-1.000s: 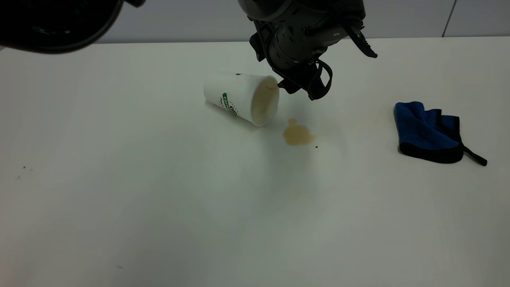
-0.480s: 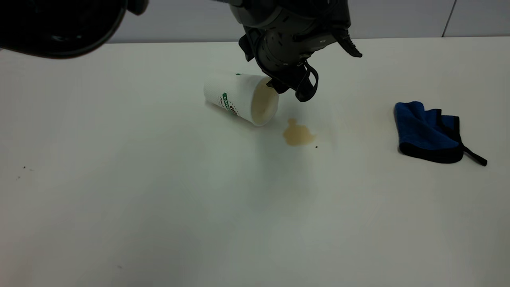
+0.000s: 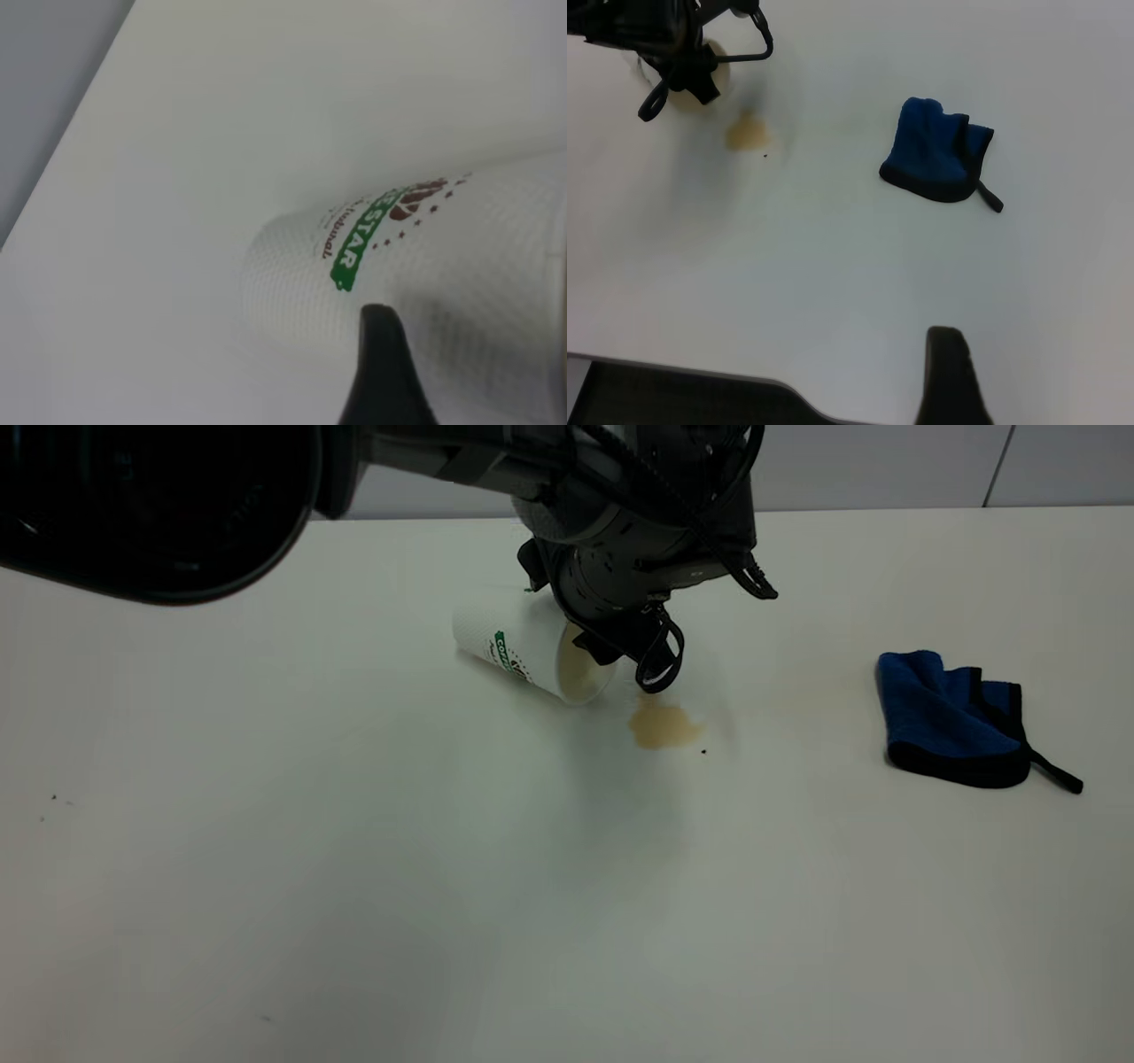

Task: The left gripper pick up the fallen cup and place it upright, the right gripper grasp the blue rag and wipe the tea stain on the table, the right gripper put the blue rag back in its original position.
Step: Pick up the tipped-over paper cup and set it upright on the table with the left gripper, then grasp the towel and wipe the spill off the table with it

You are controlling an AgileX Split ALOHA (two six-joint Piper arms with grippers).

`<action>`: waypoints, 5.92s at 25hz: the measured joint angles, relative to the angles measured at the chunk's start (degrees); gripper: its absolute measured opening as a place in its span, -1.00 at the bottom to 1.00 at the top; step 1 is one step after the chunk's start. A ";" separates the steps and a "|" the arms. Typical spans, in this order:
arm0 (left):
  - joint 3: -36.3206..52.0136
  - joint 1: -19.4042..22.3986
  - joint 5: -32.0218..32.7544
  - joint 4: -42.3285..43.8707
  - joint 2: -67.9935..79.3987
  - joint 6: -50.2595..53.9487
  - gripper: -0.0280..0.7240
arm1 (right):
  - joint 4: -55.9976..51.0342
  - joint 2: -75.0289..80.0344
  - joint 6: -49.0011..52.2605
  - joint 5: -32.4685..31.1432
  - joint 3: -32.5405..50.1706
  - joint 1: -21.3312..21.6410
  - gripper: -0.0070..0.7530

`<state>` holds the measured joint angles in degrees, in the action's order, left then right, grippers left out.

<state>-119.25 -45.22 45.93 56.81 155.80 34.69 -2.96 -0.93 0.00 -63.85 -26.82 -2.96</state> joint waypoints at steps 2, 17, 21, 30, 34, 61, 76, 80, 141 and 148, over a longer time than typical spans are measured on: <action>0.00 0.19 0.00 1.76 0.46 1.67 0.54 | 0.00 0.00 0.00 0.00 0.00 0.00 0.47; -0.05 1.02 7.37 9.12 1.17 4.58 -0.83 | 0.00 0.00 0.00 0.00 0.00 0.00 0.47; -0.56 1.70 10.24 5.85 -2.44 -3.73 -0.91 | 0.00 0.00 0.00 0.00 0.00 0.00 0.47; -7.85 16.25 11.75 -37.45 -11.86 -29.88 -0.91 | 0.00 0.00 0.00 0.00 0.00 0.00 0.47; -8.20 22.90 12.50 -50.06 -11.69 -37.28 -0.91 | 0.00 0.00 0.00 0.00 0.00 0.00 0.47; -8.31 29.00 8.23 -60.70 -4.90 -43.26 -0.40 | 0.04 0.00 0.32 0.00 0.00 0.00 0.47; -8.31 28.95 18.15 -62.61 -17.04 -45.45 0.25 | 0.04 0.00 0.00 0.00 0.00 0.00 0.47; -8.31 28.89 20.91 -65.59 -24.24 -47.11 0.25 | 0.04 0.00 0.32 0.00 0.00 0.00 0.47; 91.39 46.30 18.12 -57.67 -155.28 -38.67 0.25 | 0.04 0.00 0.00 0.00 0.00 0.00 0.47; 91.39 46.75 18.44 -57.67 -156.82 -38.71 0.25 | 0.06 0.00 0.00 0.00 0.00 0.00 0.47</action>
<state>-27.86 1.53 64.38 -0.86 -1.02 -4.02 -2.89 -0.93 0.00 -63.85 -26.82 -2.96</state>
